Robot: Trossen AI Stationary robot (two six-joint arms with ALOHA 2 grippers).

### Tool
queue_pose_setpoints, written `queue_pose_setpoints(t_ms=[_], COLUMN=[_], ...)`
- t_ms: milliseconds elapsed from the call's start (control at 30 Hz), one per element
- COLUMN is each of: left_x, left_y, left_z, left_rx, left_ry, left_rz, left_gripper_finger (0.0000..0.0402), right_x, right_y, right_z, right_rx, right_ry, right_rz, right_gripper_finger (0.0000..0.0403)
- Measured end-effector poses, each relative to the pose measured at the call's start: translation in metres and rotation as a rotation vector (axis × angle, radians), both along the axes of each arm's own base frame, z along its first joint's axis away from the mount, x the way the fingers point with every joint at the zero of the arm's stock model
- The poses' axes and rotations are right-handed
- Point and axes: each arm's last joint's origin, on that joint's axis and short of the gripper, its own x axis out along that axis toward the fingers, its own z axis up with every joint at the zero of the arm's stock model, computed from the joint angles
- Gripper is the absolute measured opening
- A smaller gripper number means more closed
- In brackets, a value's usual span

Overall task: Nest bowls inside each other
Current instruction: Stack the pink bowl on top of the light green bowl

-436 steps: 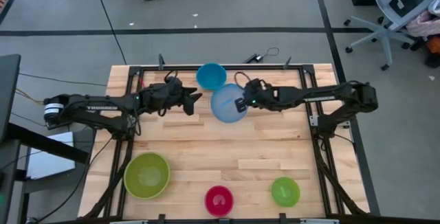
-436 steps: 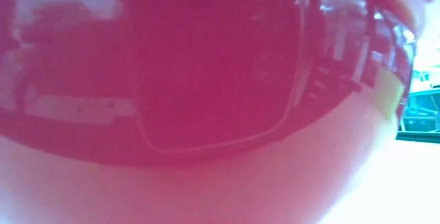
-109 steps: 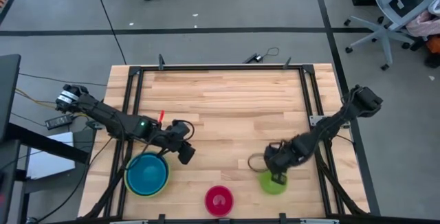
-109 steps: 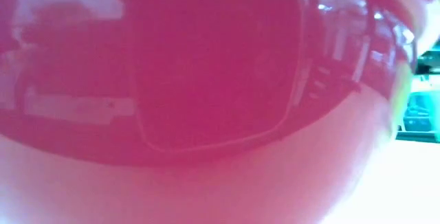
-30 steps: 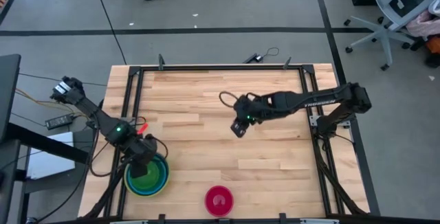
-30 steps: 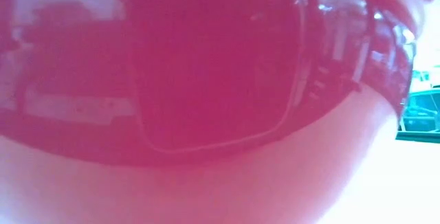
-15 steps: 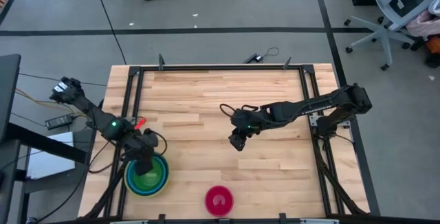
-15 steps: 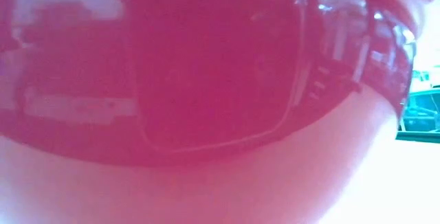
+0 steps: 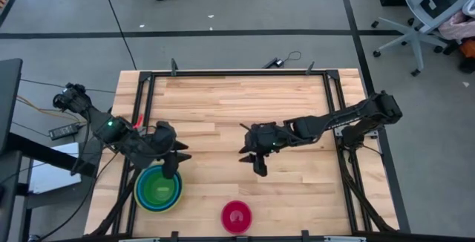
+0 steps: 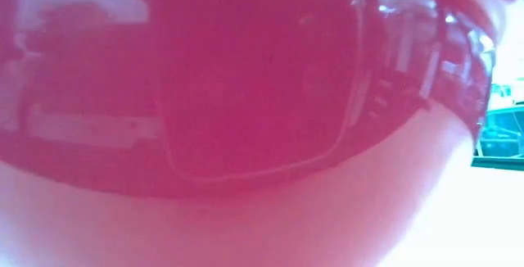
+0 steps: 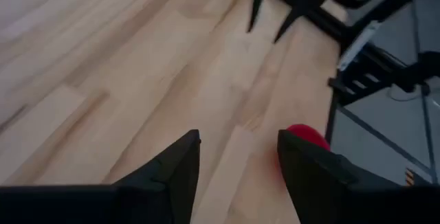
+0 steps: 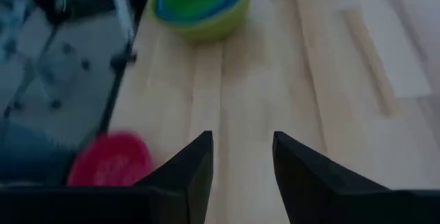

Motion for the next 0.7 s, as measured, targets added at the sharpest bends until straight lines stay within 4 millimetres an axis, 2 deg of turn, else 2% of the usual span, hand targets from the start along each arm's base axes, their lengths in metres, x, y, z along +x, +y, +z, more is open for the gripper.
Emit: queue_pose_setpoints(t_ms=[133,233,500,700], left_x=[0.002,0.001,0.001,0.003], left_y=[-0.001,-0.001,0.0,-0.003], left_z=[0.002,0.002,0.001,-0.003], left_rx=[0.02,0.042,0.1,0.127], left_ry=[-0.023,-0.02,-0.004,0.018], left_rz=[-0.025,-0.04,-0.078,-0.091], left_gripper_finger=[0.0194,0.0194,0.0194,0.0194], right_x=[0.0,0.001,0.014,0.006], right_y=[0.002,0.011,0.062,0.096], right_z=[0.001,-0.007,-0.057,-0.072], right_rx=[0.162,0.218,0.371,0.349], right_ry=[0.029,0.059,0.243,0.401], right_rz=[-0.177,-0.272,-0.387,-0.475], right_gripper_finger=[0.0134,0.0122,0.0116,0.0116])
